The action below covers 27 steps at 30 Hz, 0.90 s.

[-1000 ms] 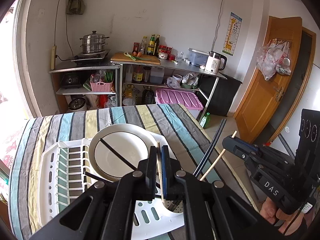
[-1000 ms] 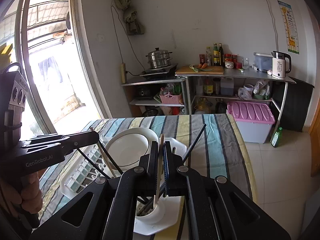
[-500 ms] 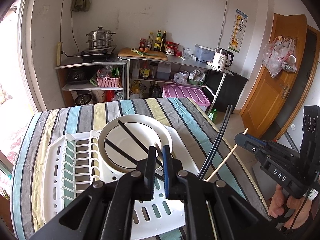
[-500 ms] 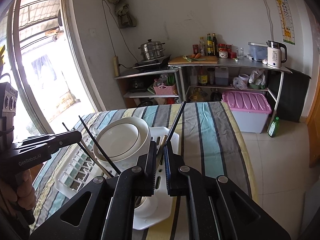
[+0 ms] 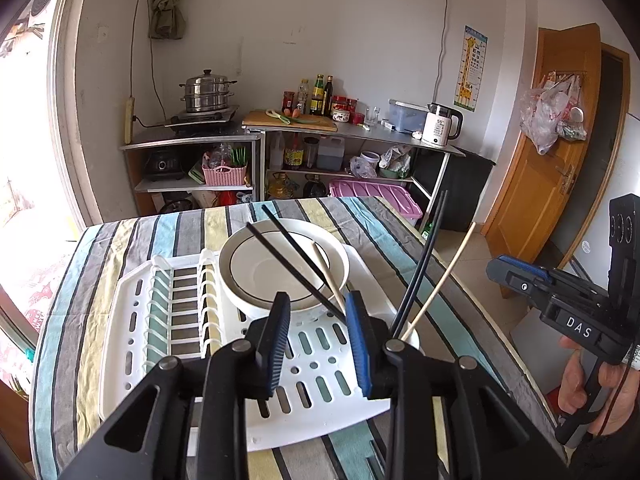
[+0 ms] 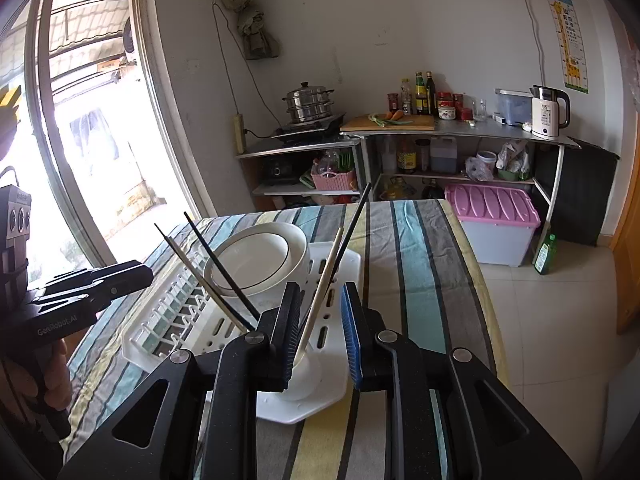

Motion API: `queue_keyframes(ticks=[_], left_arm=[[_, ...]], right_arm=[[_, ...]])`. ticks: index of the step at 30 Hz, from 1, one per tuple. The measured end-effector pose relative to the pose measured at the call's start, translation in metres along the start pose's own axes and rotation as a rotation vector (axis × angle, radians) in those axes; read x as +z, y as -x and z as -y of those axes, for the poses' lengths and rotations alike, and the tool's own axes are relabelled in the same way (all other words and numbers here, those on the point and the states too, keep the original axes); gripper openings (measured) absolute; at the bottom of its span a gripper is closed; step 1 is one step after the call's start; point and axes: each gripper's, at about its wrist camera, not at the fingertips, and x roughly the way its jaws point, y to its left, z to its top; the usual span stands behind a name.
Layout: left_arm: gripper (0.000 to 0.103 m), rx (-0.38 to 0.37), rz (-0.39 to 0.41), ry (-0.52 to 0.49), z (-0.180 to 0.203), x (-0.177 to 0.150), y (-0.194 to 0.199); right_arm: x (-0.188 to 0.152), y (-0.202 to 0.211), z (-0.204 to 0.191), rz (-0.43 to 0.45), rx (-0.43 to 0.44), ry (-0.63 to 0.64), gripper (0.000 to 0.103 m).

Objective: Organize utensils
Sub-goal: 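Move both tools back down to the chopsticks on the cloth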

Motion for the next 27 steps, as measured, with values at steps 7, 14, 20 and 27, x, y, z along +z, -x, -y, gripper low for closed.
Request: queue_keyframes(ticks=[7, 14, 20, 27], left_arm=[[0.036, -0.010, -0.015, -0.021, 0.000, -0.042, 0.026], [0.036, -0.005, -0.055, -0.038, 0.003, -0.085, 0.043], [0.036, -0.008, -0.123, -0.046, 0.007, -0.122, 0.042], [0.036, -0.009, -0.186, -0.036, 0.008, -0.151, 0.032]], right_arm=[[-0.035, 0.028, -0.023, 0.015, 0.006, 0.040, 0.022], [-0.079, 0.044, -0.035, -0.040, 0.049, 0.026, 0.022], [-0.108, 0.051, -0.045, -0.081, 0.060, 0.024, 0.021], [-0.127, 0.048, -0.050, -0.122, 0.062, 0.011, 0.021]])
